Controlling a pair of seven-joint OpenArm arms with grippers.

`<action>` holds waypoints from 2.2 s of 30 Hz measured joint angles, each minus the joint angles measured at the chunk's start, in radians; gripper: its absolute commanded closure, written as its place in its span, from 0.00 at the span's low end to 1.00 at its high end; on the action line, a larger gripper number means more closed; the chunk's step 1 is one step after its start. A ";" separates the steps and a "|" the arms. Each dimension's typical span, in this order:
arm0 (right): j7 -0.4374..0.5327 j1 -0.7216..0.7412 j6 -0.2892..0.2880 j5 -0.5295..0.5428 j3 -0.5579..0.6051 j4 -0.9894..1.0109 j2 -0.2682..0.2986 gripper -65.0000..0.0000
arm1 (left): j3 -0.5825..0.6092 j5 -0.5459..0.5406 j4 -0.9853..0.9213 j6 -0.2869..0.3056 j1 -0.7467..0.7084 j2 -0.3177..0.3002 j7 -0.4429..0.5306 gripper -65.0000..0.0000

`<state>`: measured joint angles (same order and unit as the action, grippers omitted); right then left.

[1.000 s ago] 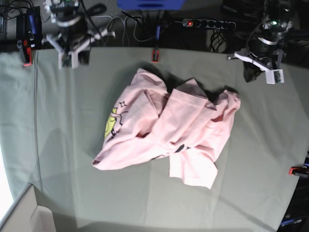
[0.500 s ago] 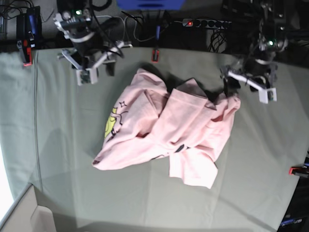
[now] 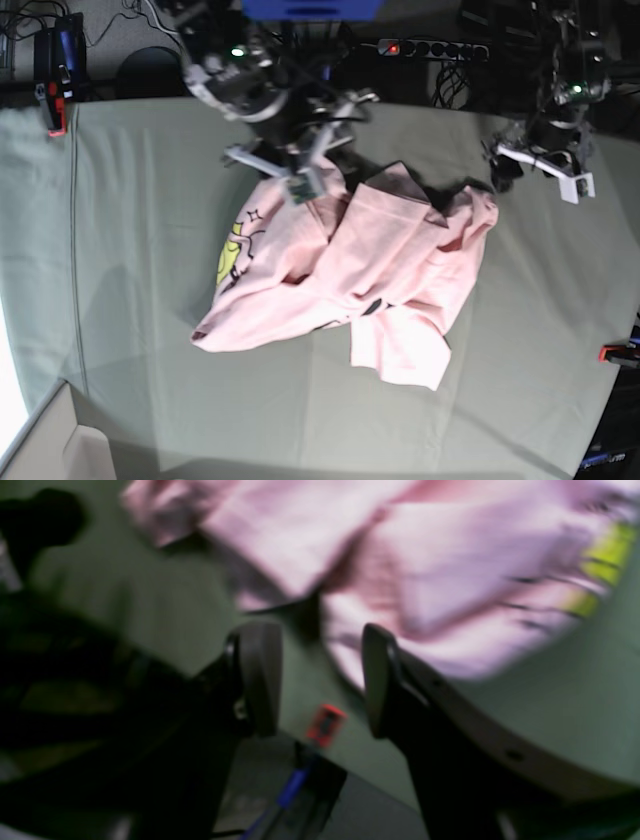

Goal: Layout the t-shirt on the table in an organized manner, then fold the t-shirt properly
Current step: 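Lower the right gripper onto the pink t-shirt and pinch the fabric, then drag the shirt with the right gripper and grasp its hem with the left gripper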

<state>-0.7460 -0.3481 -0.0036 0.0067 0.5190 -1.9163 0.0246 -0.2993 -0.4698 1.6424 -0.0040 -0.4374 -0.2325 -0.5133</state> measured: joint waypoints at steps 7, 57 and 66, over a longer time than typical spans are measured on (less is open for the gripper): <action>0.003 0.097 0.000 0.002 0.055 0.211 -0.065 0.58 | -0.006 -0.002 0.000 0.001 -0.016 0.000 0.011 0.20; 0.066 0.296 0.000 0.014 -0.117 0.536 -0.158 0.93 | -0.176 -0.006 0.000 0.004 -0.069 0.001 0.000 0.20; 0.072 0.281 0.001 0.112 -0.127 0.268 -0.101 1.00 | -0.176 -0.005 0.038 0.003 -0.077 0.000 -0.005 0.20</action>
<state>-0.6735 -0.0673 -0.0029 0.1184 0.3923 -1.6485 -0.0769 -0.4755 -0.4751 1.6802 -0.0006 -0.5148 -0.2321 -0.5179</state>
